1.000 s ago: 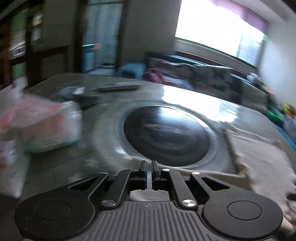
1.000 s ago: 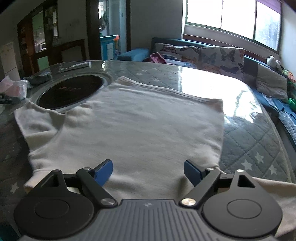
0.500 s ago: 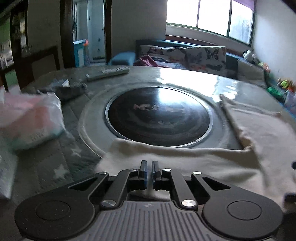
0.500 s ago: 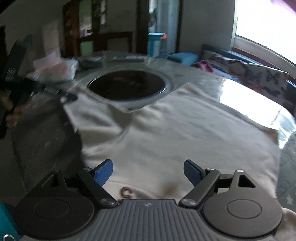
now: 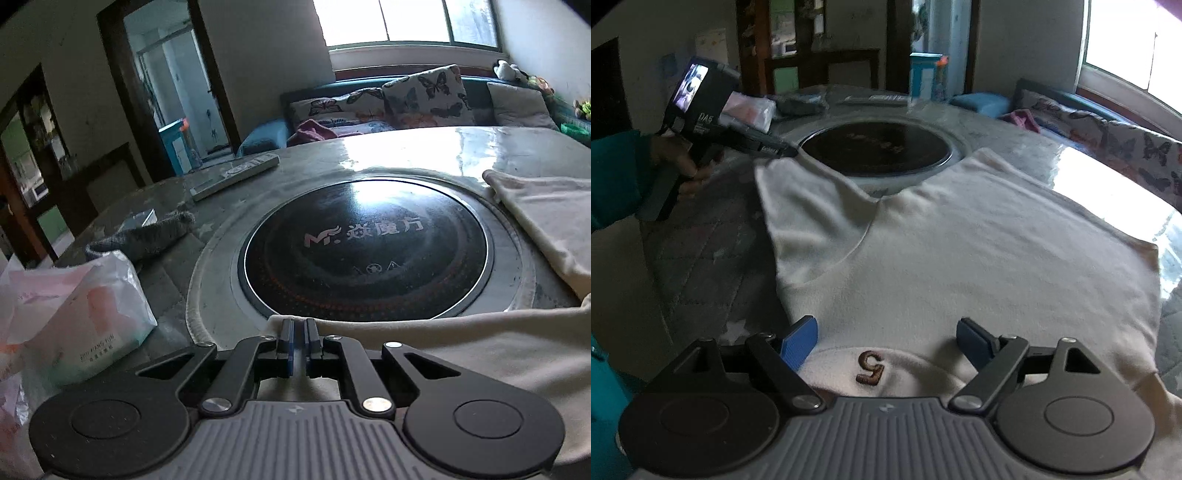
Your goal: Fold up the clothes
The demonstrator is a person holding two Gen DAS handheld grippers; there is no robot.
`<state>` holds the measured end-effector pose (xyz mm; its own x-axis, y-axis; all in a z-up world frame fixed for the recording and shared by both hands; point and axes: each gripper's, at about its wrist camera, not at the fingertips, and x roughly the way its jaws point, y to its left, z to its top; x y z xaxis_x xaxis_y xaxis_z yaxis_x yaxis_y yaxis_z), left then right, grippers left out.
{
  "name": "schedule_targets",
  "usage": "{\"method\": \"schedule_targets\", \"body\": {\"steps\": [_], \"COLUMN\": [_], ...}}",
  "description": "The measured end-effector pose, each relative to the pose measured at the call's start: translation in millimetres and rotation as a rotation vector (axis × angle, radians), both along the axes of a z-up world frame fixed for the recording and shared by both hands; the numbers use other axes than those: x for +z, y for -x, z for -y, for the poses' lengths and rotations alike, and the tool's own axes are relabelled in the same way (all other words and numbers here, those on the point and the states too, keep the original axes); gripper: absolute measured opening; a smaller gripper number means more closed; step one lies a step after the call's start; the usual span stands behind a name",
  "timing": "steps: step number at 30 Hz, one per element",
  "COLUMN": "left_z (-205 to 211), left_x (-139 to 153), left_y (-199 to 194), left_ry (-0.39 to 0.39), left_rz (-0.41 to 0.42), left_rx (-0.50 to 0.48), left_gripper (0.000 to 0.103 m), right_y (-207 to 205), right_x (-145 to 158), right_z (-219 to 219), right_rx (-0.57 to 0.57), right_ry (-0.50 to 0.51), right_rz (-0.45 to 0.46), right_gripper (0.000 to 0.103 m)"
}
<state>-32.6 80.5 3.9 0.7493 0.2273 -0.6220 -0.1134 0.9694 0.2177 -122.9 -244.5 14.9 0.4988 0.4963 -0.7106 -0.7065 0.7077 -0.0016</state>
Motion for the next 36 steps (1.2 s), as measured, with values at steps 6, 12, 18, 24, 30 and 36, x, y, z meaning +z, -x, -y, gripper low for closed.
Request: {"method": "schedule_targets", "body": {"steps": [6,12,18,24,30,36], "left_z": [24,85,126,117,125,157], "left_x": [32,47,27,9,12,29], "left_y": [12,16,-8,-19,-14,3], "left_ry": [0.227,0.475,0.486,0.466,0.425,0.41], "left_rz": [0.038,0.029,-0.038,-0.075,-0.073,-0.061], "left_rx": [-0.096,-0.366,-0.421,-0.357,-0.367,-0.497], "left_gripper": [0.008,0.008,0.008,0.008,0.011,0.011], "right_y": [-1,-1,4,9,20,27], "right_x": [12,12,11,5,5,4], "right_z": [18,39,63,92,113,124], "right_rx": [-0.051,-0.135,-0.209,-0.308,-0.357,-0.383], "right_ry": [-0.053,-0.076,-0.092,-0.124,-0.129,-0.153], "right_rz": [0.005,0.007,0.007,-0.015,-0.036,-0.091], "right_gripper": [0.084,0.084,0.084,0.084,0.084,0.084]}}
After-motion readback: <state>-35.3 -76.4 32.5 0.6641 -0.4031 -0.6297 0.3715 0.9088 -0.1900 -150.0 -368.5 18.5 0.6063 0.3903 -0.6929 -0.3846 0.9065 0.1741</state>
